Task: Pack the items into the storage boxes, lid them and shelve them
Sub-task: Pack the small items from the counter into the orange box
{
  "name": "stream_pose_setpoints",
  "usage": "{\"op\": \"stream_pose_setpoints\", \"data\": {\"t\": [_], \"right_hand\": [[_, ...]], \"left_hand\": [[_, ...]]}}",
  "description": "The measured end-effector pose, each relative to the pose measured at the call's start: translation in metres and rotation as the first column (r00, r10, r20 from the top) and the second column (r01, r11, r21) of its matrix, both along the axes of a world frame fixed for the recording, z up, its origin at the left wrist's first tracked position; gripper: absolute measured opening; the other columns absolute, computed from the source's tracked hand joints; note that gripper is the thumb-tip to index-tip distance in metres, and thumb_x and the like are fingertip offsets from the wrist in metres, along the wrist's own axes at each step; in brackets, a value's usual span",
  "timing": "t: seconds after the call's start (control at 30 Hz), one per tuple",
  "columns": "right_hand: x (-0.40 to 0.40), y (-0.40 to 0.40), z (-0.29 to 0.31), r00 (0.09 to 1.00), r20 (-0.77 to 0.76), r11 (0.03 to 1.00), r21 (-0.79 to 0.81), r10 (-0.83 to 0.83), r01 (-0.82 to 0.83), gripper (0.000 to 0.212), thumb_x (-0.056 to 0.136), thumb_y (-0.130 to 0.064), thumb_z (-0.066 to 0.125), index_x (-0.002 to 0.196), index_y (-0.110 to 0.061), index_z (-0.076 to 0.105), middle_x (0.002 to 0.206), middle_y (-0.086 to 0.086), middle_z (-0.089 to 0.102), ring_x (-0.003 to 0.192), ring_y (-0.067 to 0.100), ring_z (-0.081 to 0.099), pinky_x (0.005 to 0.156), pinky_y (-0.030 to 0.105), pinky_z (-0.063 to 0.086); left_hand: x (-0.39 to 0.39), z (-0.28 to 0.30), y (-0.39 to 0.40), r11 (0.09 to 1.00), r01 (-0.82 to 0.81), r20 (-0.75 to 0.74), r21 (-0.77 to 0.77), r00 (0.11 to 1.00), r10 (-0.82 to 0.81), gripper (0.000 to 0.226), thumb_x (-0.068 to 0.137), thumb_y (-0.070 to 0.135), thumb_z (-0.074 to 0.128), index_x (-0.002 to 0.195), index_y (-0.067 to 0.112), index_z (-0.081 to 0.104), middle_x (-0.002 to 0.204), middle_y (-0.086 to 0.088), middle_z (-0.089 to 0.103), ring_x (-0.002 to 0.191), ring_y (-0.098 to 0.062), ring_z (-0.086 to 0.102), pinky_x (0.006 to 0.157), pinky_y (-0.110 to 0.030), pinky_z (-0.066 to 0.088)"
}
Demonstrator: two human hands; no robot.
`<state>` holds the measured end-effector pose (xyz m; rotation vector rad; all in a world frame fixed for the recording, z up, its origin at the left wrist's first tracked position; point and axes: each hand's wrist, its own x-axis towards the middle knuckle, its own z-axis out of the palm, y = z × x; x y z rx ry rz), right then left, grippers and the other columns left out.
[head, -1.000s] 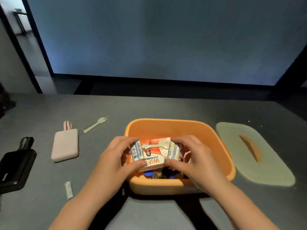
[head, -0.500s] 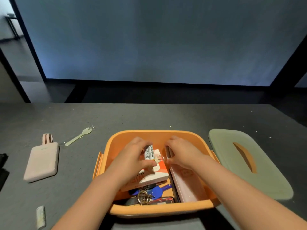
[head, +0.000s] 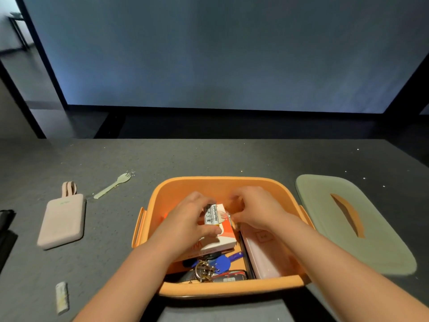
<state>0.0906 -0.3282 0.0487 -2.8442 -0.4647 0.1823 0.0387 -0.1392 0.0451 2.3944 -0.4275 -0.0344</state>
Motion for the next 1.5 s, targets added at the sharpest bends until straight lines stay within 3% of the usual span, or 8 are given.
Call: {"op": "stream_pose_setpoints", "data": {"t": [0.17, 0.3, 0.43, 0.67, 0.8, 1.0, 1.33, 1.5], "right_hand": [[-0.03, 0.005, 0.015, 0.987, -0.125, 0.83, 0.536, -0.101, 0.152, 0.011, 0.09, -0.029, 0.063, 0.096, -0.023, 0.071, 0.091, -0.007, 0.07, 0.08, 0.01, 0.064, 0.073, 0.029, 0.051], [-0.045, 0.016, 0.006, 0.947, -0.312, 0.705, 0.656, -0.071, 0.269, 0.022, 0.083, -0.033, 0.072, 0.094, -0.014, 0.069, 0.077, 0.009, 0.071, 0.064, 0.017, 0.064, 0.067, 0.036, 0.05], [-0.045, 0.018, 0.005, 0.904, -0.425, 0.612, 0.707, -0.034, 0.355, 0.044, 0.079, -0.028, 0.077, 0.091, 0.011, 0.06, 0.075, 0.023, 0.065, 0.065, 0.023, 0.058, 0.067, 0.037, 0.046], [-0.033, 0.009, 0.013, 0.888, -0.44, 0.671, 0.619, -0.134, 0.408, 0.039, 0.076, -0.028, 0.079, 0.086, 0.008, 0.066, 0.071, 0.009, 0.061, 0.062, 0.017, 0.051, 0.06, 0.028, 0.039], [-0.013, -0.006, 0.016, 0.914, -0.297, 0.838, 0.39, -0.278, 0.381, 0.027, 0.077, -0.029, 0.078, 0.071, -0.006, 0.066, 0.056, -0.005, 0.06, 0.044, -0.001, 0.05, 0.051, 0.022, 0.039], [0.008, 0.003, -0.003, 0.908, -0.174, 0.921, 0.01, -0.382, 0.39, 0.034, 0.073, -0.04, 0.077, 0.058, -0.019, 0.055, 0.058, -0.002, 0.054, 0.055, 0.015, 0.051, 0.047, 0.024, 0.034], [0.006, 0.011, -0.009, 0.91, -0.147, 0.92, 0.0, -0.387, 0.391, 0.037, 0.076, -0.054, 0.069, 0.074, -0.017, 0.063, 0.069, -0.002, 0.062, 0.065, 0.016, 0.061, 0.051, 0.026, 0.042], [-0.016, 0.017, 0.016, 0.933, -0.111, 0.931, 0.091, -0.343, 0.353, 0.023, 0.082, -0.037, 0.065, 0.071, -0.017, 0.069, 0.067, -0.001, 0.066, 0.066, 0.013, 0.063, 0.06, 0.03, 0.049]], "left_hand": [[-0.002, 0.001, -0.004, 0.999, 0.019, 0.055, -0.037, 0.998, -0.017, 0.064, 0.073, 0.04, 0.075, 0.131, 0.031, 0.048, 0.116, 0.016, 0.045, 0.1, 0.002, 0.044, 0.075, 0.001, 0.032], [-0.002, 0.003, -0.006, 0.995, 0.026, 0.13, -0.097, 0.991, -0.014, 0.062, 0.07, 0.035, 0.078, 0.126, 0.029, 0.053, 0.112, 0.017, 0.046, 0.096, 0.008, 0.043, 0.078, -0.001, 0.033], [-0.004, 0.004, -0.007, 0.991, 0.071, 0.175, -0.114, 0.983, -0.05, 0.061, 0.067, 0.034, 0.081, 0.123, 0.029, 0.056, 0.106, 0.025, 0.044, 0.097, 0.014, 0.044, 0.076, -0.002, 0.033], [-0.004, 0.003, -0.005, 0.998, 0.031, 0.16, -0.055, 0.987, -0.022, 0.073, 0.066, 0.042, 0.08, 0.13, 0.037, 0.046, 0.118, 0.025, 0.041, 0.103, 0.004, 0.046, 0.086, -0.018, 0.043], [-0.002, 0.002, 0.005, 0.978, -0.2, 0.21, -0.053, 0.956, 0.207, 0.058, 0.077, 0.037, 0.073, 0.129, 0.034, 0.049, 0.118, 0.019, 0.047, 0.097, -0.003, 0.052, 0.081, -0.026, 0.047], [0.0, -0.001, 0.003, 0.969, -0.245, 0.166, -0.034, 0.955, 0.247, 0.035, 0.08, 0.03, 0.069, 0.114, 0.033, 0.06, 0.104, 0.018, 0.055, 0.095, -0.003, 0.052, 0.081, -0.027, 0.047], [-0.005, 0.0, 0.003, 0.966, -0.258, 0.154, -0.026, 0.954, 0.259, 0.03, 0.081, 0.028, 0.067, 0.109, 0.034, 0.061, 0.105, 0.017, 0.057, 0.1, -0.006, 0.052, 0.083, -0.029, 0.047], [-0.032, 0.008, 0.01, 0.945, -0.316, 0.25, -0.081, 0.912, 0.326, 0.021, 0.082, 0.03, 0.061, 0.103, 0.03, 0.064, 0.102, 0.015, 0.06, 0.099, -0.007, 0.053, 0.082, -0.029, 0.044]]}}
